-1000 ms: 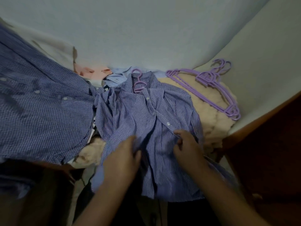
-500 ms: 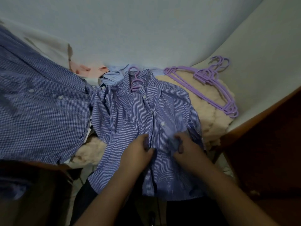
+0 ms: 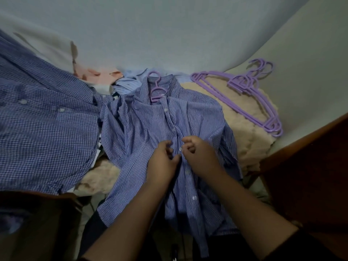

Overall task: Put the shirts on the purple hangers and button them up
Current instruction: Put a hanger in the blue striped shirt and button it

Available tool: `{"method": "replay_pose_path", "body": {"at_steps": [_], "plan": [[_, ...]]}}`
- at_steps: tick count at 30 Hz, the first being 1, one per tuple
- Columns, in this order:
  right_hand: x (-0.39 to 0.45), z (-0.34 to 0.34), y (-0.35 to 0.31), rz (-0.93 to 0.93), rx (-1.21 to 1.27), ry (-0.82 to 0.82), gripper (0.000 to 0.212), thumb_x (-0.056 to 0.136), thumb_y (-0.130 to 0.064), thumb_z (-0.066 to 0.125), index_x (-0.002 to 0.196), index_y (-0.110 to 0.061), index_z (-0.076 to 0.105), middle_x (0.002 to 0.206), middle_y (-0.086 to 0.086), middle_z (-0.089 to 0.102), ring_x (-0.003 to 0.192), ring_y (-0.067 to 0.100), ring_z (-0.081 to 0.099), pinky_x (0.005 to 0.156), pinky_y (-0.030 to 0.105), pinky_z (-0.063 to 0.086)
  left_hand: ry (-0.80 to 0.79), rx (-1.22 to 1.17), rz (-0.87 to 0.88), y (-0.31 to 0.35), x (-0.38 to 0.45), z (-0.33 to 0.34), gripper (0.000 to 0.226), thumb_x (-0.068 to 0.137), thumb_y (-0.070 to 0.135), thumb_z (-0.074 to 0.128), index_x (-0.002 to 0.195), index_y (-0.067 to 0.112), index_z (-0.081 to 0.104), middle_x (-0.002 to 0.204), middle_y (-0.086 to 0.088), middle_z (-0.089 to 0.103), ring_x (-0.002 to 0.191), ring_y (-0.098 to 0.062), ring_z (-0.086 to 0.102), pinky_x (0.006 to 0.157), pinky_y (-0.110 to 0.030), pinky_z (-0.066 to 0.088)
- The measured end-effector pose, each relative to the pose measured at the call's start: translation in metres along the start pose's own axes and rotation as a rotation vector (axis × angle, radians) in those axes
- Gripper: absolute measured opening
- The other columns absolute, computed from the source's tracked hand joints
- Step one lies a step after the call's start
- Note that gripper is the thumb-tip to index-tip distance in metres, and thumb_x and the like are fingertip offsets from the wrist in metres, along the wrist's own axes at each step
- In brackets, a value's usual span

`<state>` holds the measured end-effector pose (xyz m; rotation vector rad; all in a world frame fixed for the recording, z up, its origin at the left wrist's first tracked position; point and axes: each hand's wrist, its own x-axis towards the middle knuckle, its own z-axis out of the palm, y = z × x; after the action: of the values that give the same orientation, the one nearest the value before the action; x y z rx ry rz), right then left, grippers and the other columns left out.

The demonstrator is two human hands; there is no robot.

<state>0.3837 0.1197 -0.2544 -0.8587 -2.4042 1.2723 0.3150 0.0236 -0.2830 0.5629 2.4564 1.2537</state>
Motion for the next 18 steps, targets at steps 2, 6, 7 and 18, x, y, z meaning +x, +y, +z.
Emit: {"method": "replay_pose_path", "body": {"at_steps": [2,6,7,18], "plan": [[0.008,0.01,0.003,0.025,-0.018,0.003,0.03,0.092,-0.007,0.049,0.119,-0.011,0.059,0.089,-0.003,0.056,0.068,0.006,0.05,0.053,0.004,0.034,0.028,-0.029,-0.026,-0.002,0.006,0.0,0.031,0.086,0.017,0.064,0.116,0.019,0.057,0.082,0.009,0.065,0.073,-0.006,0.061,0.065,-0.018,0.044],[0.017,0.021,0.009,0.079,0.014,0.024,0.032,0.089,-0.003,0.053,0.12,-0.009,0.056,0.091,-0.001,0.055,0.07,0.006,0.05,0.052,0.004,0.035,0.062,-0.15,-0.104,-0.009,0.016,-0.002,0.023,0.087,0.015,0.062,0.109,0.019,0.057,0.083,0.003,0.07,0.075,-0.016,0.066,0.07,-0.027,0.051],[0.018,0.022,0.009,0.102,0.012,0.028,0.033,0.089,-0.003,0.053,0.121,-0.01,0.056,0.095,-0.001,0.055,0.069,0.004,0.048,0.05,0.004,0.036,0.057,-0.194,-0.131,-0.011,0.018,-0.003,0.023,0.086,0.014,0.063,0.108,0.019,0.057,0.084,0.001,0.07,0.076,-0.02,0.067,0.072,-0.033,0.054],[0.019,0.013,0.015,0.231,-0.122,0.021,0.021,0.09,-0.01,0.058,0.109,-0.006,0.066,0.109,0.009,0.067,0.097,0.021,0.061,0.079,0.024,0.046,-0.062,-0.47,-0.292,-0.011,0.017,-0.006,0.011,0.086,0.006,0.068,0.094,0.014,0.069,0.076,-0.003,0.066,0.061,-0.012,0.055,0.05,-0.015,0.044]]}}
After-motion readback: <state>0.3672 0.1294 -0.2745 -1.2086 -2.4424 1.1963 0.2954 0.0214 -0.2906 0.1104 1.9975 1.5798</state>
